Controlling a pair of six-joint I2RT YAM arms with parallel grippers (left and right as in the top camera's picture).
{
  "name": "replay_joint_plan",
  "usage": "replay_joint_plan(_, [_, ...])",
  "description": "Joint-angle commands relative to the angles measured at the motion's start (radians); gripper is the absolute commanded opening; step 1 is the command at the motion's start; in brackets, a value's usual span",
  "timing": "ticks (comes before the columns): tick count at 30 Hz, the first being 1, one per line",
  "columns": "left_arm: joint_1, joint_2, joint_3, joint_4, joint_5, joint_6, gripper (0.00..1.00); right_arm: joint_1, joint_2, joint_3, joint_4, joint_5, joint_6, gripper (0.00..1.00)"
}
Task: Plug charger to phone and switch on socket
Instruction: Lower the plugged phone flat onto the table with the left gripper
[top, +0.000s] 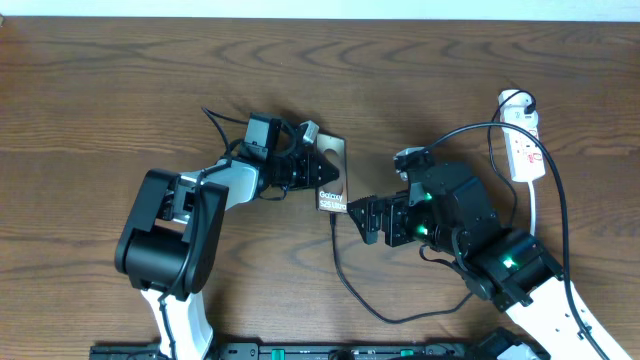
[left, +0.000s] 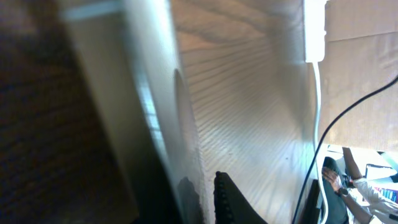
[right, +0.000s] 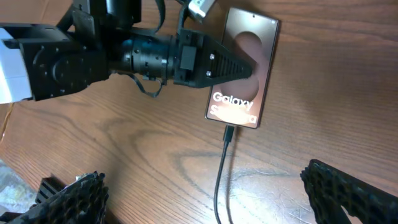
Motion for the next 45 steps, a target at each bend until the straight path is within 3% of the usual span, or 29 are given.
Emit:
replay_joint_plan(1, [-0.002, 0.045, 0.013, -0.004, 0.005, 0.009, 0.22, -0.003, 0.019, 0.017, 0.004, 0.015, -0.014, 0.99])
replay_joint_plan(9, [-0.002, 0.053, 0.013, -0.009, 0.006, 0.005, 0.28, -0.003, 0.031, 0.017, 0.003, 0.015, -0.014, 0.99])
replay_joint_plan(15, [-0.001, 0.053, 0.013, -0.015, 0.005, 0.005, 0.46, -0.003, 0.031, 0.017, -0.001, 0.015, -0.014, 0.99])
replay_joint_plan(18, [-0.001, 0.053, 0.013, -0.015, 0.002, 0.006, 0.49, -0.003, 0.031, 0.017, -0.005, 0.015, -0.014, 0.99])
replay_joint_plan(29, [-0.001, 0.053, 0.013, -0.25, -0.343, 0.005, 0.51, -0.003, 0.031, 0.017, -0.056, 0.015, -0.014, 0.99])
replay_joint_plan(31, [-0.002, 0.053, 0.013, -0.293, -0.396, 0.005, 0.58, -0.003, 0.031, 0.017, -0.052, 0.015, -0.014, 0.99])
replay_joint_plan(45, [-0.001, 0.053, 0.013, -0.309, -0.414, 0.006, 0.64, -0.003, 0.031, 0.017, -0.045, 0.016, -0.014, 0.99])
